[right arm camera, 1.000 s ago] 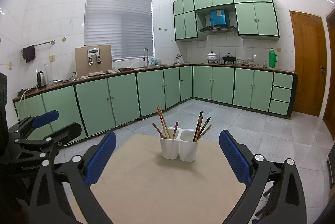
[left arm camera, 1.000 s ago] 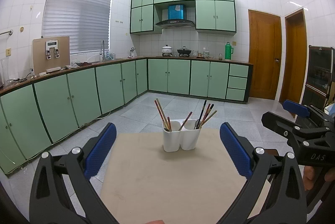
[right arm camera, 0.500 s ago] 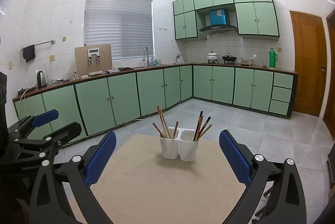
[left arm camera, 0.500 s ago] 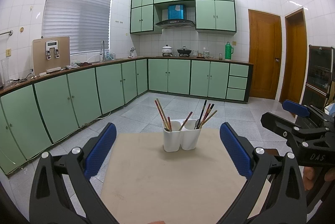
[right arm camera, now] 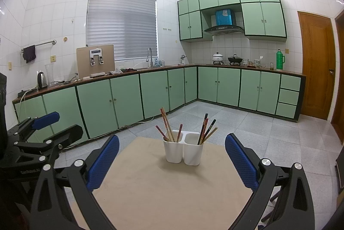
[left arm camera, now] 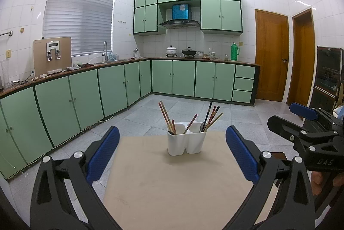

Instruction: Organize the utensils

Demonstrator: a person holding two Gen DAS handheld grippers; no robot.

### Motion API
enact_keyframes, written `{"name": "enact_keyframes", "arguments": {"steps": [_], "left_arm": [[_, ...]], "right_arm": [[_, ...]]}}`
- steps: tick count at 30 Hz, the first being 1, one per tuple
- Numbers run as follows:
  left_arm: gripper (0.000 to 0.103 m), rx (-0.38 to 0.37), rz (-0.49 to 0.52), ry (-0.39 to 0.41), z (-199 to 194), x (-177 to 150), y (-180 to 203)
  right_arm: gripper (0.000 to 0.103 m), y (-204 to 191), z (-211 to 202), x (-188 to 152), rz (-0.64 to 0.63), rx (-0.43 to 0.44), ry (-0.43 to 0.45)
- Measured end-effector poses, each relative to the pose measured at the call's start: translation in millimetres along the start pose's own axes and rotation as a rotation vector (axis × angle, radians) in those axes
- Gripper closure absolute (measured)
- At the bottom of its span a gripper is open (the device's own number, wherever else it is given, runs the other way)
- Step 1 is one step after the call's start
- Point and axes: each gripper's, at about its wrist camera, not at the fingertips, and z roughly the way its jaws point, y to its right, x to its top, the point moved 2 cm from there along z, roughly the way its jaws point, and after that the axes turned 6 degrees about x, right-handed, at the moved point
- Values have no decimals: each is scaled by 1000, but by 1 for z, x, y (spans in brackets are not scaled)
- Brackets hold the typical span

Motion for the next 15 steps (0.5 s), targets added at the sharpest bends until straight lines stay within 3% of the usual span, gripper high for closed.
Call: {"name": "enact_keyframes", "arguments": {"steps": [15], "left_arm": [[7,-3,-2,-5,2,0,0]], "right_arm": [[6,2,2,-3,3,-2,-5]]}}
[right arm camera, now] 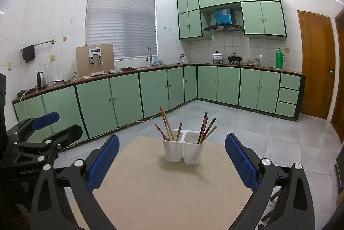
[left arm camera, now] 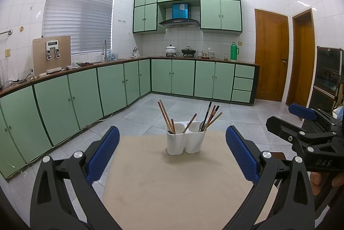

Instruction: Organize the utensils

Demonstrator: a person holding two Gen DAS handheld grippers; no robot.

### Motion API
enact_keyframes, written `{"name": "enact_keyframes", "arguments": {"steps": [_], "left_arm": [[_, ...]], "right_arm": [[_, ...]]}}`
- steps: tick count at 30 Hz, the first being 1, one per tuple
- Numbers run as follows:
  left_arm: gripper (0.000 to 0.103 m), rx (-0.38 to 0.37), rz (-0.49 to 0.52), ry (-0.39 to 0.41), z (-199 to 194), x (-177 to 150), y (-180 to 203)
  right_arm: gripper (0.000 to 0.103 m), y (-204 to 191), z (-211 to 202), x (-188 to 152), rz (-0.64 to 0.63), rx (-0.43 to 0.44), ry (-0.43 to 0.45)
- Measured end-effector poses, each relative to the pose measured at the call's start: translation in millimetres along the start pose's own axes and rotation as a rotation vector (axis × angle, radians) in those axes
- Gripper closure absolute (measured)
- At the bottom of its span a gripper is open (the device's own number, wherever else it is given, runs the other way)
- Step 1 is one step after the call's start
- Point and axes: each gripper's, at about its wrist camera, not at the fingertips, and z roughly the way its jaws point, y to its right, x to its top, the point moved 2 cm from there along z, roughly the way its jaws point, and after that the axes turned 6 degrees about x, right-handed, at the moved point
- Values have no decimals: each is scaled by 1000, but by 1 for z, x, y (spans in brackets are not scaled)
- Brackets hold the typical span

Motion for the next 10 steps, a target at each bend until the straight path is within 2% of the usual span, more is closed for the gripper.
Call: {"name": "enact_keyframes", "arguments": {"steps": [10], "left_arm": [[7,4,-2,-7,1,-1,1]], "right_arm": [[6,1,1,-1,2,-1,-2]]}}
